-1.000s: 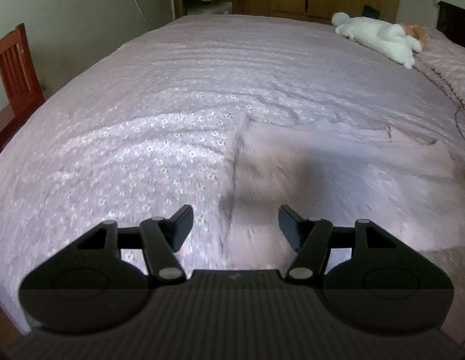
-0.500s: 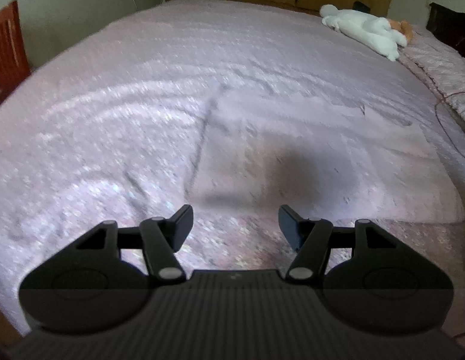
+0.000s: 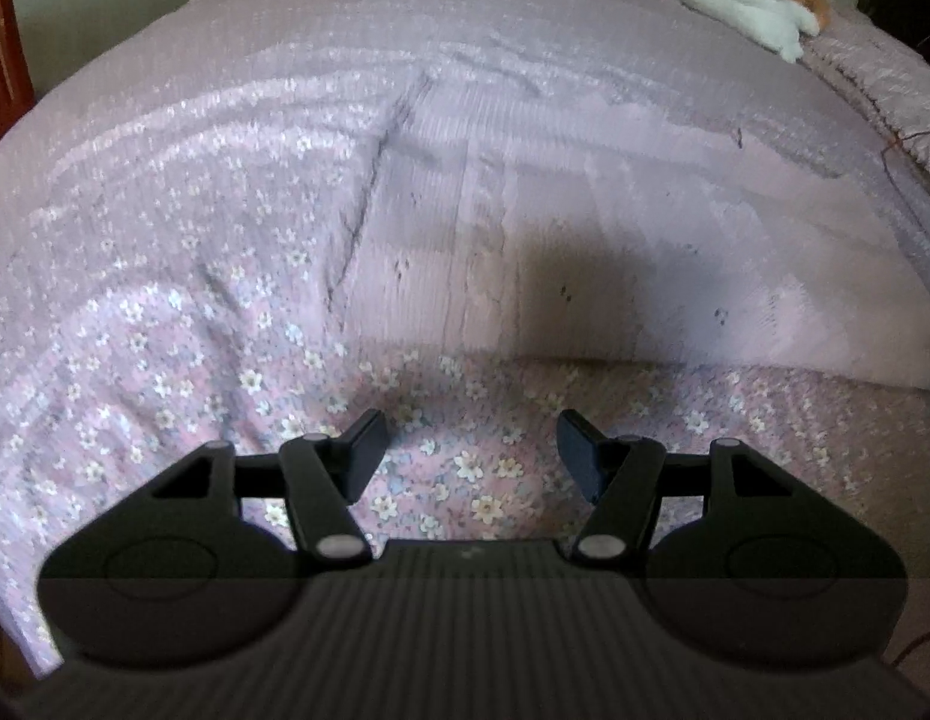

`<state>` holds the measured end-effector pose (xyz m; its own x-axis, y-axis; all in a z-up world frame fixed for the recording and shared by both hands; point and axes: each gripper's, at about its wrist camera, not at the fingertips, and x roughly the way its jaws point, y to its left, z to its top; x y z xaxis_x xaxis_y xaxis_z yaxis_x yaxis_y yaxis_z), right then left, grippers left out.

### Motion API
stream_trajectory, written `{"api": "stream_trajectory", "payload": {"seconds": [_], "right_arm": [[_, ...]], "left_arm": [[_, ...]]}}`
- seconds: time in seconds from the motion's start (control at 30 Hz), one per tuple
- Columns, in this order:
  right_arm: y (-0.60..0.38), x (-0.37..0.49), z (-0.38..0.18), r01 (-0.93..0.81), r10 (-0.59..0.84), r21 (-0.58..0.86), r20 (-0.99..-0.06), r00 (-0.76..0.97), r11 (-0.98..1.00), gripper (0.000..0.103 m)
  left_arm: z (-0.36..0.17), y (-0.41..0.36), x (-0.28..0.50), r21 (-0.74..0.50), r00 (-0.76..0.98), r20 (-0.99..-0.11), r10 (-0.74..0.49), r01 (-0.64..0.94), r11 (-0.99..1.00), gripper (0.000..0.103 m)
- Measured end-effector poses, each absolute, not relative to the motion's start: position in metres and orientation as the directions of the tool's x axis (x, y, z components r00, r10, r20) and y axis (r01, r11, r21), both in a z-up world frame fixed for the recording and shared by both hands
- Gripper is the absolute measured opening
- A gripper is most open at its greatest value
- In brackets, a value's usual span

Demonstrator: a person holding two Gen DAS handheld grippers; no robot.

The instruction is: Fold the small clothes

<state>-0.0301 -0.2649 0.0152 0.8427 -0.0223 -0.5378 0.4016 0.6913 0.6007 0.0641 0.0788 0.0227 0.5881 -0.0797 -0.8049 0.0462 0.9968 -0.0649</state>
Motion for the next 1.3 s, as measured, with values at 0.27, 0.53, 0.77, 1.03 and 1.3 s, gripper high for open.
{"api": "stream_trajectory", "payload": {"seconds": [0.27,0.53,0.77,1.03,1.3], "right_arm": [[-0.28,-0.037,0.017,0.333,0.09,0.688,-0.501,0.861,0.644,0.103],[-0.263,0.002,0.013,0.251,0.159,0.712,-0.455,0.876,0.655,0.103],[-0.255,0.037,0.008,0.24,0.118,0.722,-0.407,0.906,0.649,0.103],[-0.25,0.059,0.006,0.282,0.066,0.685,-0.435,0.898,0.672,0.062],[-0.251,0.063,0.023,0.256,0.089,0.697,-0.418,0.904,0.67,0.035]], "left_arm": [[0.025,0.066,0.069,-0.075,0.603,-0.791,-0.107,0.078,0.994,0.065],[0.026,0.047,0.074,-0.062,0.604,-0.787,-0.121,0.118,0.991,0.065],[0.022,0.051,0.075,-0.046,0.593,-0.799,-0.105,0.115,0.992,0.065],[0.027,0.066,0.071,-0.044,0.602,-0.793,-0.095,0.099,0.994,0.065],[0.035,0.096,0.066,-0.031,0.617,-0.785,-0.06,0.058,0.998,0.065]]}}
